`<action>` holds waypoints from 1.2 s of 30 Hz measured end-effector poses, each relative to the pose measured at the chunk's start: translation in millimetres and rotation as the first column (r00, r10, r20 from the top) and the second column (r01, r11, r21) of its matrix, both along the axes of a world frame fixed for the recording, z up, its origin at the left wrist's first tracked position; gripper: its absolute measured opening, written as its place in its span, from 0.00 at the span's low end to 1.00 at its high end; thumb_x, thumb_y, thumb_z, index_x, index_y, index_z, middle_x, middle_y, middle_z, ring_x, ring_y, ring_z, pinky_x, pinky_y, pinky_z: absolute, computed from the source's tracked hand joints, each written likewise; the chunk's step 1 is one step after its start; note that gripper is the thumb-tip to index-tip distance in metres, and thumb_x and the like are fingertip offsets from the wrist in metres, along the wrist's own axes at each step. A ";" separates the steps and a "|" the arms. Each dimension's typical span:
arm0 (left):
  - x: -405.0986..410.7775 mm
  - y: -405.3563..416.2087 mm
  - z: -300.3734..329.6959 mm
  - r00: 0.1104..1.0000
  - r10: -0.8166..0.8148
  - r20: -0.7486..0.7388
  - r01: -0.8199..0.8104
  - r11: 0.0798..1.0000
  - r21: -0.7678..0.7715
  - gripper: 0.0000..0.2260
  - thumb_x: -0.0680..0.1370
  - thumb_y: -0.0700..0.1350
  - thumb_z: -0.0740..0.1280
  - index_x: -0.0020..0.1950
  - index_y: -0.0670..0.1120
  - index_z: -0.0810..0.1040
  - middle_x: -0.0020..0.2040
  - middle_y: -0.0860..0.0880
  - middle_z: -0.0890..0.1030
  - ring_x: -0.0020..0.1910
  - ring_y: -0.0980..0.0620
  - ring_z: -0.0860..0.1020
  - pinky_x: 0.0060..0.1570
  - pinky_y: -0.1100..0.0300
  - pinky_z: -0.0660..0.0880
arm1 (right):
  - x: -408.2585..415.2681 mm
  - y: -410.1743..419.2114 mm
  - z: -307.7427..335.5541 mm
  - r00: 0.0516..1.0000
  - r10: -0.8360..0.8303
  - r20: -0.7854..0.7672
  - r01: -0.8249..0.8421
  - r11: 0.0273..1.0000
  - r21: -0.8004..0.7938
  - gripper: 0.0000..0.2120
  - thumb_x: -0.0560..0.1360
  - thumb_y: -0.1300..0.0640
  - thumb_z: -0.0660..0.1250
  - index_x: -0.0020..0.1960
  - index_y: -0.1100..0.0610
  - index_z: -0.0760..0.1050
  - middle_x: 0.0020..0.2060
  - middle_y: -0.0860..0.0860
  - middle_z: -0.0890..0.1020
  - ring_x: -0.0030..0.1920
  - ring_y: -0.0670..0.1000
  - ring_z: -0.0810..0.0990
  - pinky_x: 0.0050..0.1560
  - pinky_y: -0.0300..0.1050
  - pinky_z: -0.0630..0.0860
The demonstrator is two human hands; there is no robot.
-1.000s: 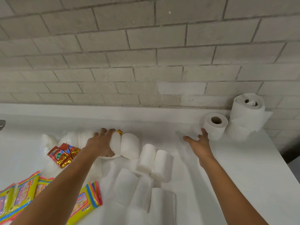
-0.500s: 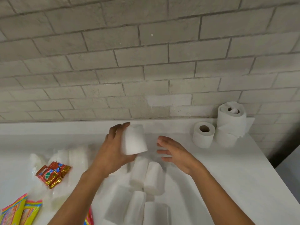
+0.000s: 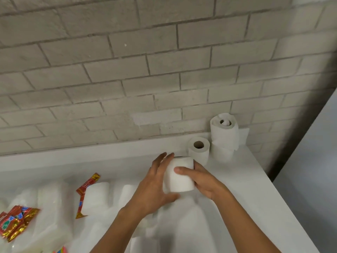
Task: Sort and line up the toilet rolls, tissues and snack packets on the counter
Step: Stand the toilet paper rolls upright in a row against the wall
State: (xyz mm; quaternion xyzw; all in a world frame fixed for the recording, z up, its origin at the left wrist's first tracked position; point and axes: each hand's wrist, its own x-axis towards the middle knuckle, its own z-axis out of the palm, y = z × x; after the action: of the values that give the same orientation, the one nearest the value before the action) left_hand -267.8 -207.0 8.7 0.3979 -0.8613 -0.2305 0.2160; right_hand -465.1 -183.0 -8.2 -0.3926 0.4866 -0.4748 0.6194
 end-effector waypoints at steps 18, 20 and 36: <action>-3.2 -28.6 -23.5 0.983 0.168 0.078 -0.174 0.981 0.084 0.40 0.76 0.58 0.70 0.75 0.72 0.44 0.74 0.58 0.64 0.69 0.55 0.66 0.64 0.52 0.72 | -60.6 -101.4 -17.9 0.671 -0.701 -0.242 0.586 0.701 -0.406 0.40 0.62 0.56 0.82 0.68 0.49 0.65 0.62 0.46 0.77 0.57 0.43 0.78 0.54 0.30 0.73; 0.7 -29.4 -26.8 0.981 0.176 0.083 -0.183 0.979 0.091 0.39 0.76 0.58 0.69 0.75 0.72 0.44 0.73 0.58 0.65 0.69 0.55 0.66 0.63 0.53 0.72 | -60.9 -103.8 -26.4 0.636 -0.733 -0.241 0.617 0.671 -0.412 0.44 0.62 0.53 0.82 0.71 0.51 0.63 0.63 0.46 0.76 0.61 0.47 0.77 0.60 0.41 0.75; 48.6 -22.7 -40.1 0.960 0.275 0.046 -0.278 0.953 0.118 0.35 0.76 0.56 0.71 0.75 0.71 0.52 0.66 0.62 0.70 0.62 0.58 0.72 0.55 0.63 0.72 | -64.1 -119.3 -38.8 0.504 -0.774 -0.382 0.622 0.633 -0.461 0.49 0.63 0.47 0.81 0.76 0.56 0.58 0.71 0.52 0.68 0.70 0.55 0.69 0.62 0.49 0.70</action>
State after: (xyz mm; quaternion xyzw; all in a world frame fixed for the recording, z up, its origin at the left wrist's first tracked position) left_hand -219.3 -229.7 -31.4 0.5303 -0.7843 -0.2449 0.2088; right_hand -529.1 -302.3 -46.9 -0.3566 0.6910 -0.6115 0.1459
